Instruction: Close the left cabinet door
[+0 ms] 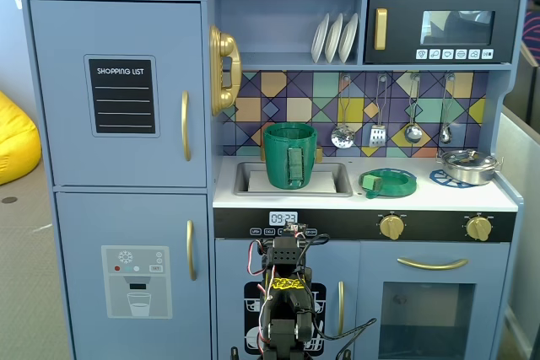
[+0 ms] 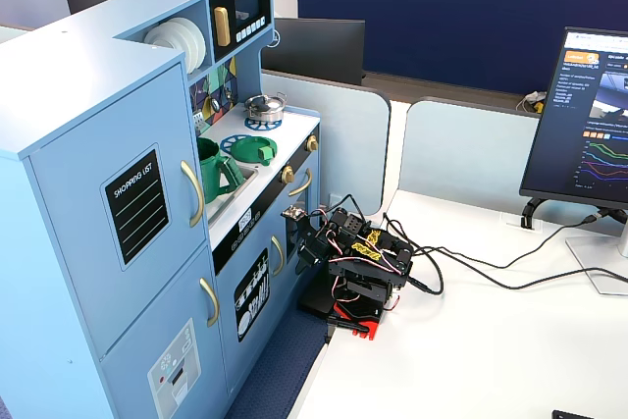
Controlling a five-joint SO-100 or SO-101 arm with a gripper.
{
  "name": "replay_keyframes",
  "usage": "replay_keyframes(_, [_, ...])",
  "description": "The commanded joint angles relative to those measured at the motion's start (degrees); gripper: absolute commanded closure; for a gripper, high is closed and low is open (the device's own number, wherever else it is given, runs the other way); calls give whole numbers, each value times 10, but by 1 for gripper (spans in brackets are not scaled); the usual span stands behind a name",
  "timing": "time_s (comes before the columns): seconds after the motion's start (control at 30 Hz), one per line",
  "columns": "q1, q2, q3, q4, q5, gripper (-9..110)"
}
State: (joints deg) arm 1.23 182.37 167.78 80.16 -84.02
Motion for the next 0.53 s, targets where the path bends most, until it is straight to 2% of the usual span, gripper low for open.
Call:
replay_keyframes(0.0, [6, -3, 39, 76, -21, 95])
replay_keyframes(0.5, [6, -3, 40, 76, -28, 94])
